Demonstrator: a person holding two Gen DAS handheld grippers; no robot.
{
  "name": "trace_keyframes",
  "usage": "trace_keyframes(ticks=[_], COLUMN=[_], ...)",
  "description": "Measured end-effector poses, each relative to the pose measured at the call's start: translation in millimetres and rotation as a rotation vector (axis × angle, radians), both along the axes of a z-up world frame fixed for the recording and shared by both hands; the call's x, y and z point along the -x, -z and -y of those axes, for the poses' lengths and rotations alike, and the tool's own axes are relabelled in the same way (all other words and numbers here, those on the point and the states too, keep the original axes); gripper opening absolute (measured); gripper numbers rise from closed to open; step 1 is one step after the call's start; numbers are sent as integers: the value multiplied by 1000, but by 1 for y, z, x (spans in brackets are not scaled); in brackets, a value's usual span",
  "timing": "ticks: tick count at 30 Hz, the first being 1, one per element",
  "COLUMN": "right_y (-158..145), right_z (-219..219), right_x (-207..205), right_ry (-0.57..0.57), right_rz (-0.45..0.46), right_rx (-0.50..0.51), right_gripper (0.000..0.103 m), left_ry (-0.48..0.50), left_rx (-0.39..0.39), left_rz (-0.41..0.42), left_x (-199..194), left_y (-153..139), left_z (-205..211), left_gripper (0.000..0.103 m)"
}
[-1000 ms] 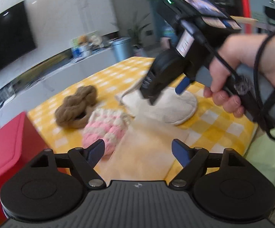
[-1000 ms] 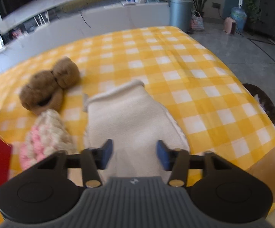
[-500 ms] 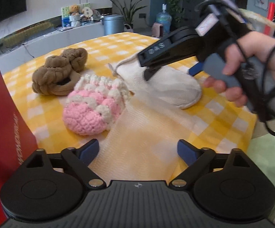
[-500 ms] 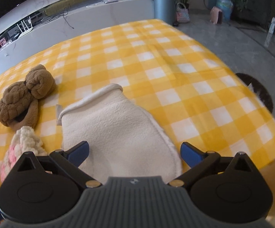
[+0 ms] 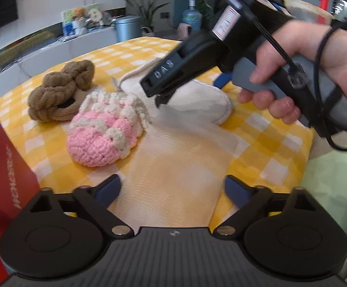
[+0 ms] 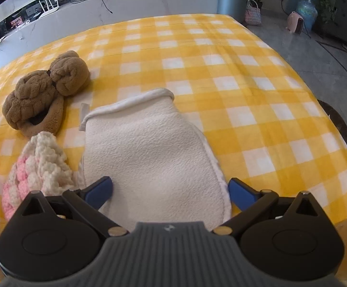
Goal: Organize soft objects
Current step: 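Grasp the mesh bag with the left tool while the right tool grasps the beige fleece pad, then lift the mesh bag with the left tool while the right tool lifts the beige pad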
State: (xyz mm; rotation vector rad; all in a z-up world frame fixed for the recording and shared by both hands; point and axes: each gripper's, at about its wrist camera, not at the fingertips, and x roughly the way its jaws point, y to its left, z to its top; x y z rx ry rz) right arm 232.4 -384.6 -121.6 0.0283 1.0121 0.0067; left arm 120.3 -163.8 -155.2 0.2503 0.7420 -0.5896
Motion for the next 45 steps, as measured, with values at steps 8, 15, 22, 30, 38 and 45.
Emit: trace_keyframes(ticks=[8, 15, 22, 30, 38, 45], right_y=[-10, -19, -66, -94, -151, -200], right_z=[-1, 2, 12, 3, -38, -87], right_x=[11, 13, 35, 49, 87, 140], right_ry=[-44, -47, -47, -81, -144, -237], right_rz=[59, 60, 223, 292, 473, 629], right_rx=[-11, -75, -147, -145, -119, -139], right_gripper=[49, 10, 9, 9, 9, 9], left_ry=[-122, -153, -132, -155, -260, -389], left_rx=[-37, 40, 89, 74, 48, -11], left_rz=[50, 78, 134, 223, 310, 438], left_x=[14, 23, 32, 44, 60, 97], left_y=[-8, -30, -58, -93, -148, -202], left_z=[4, -8, -8, -11, -43, -104], left_gripper=[2, 2, 2, 2, 2, 2])
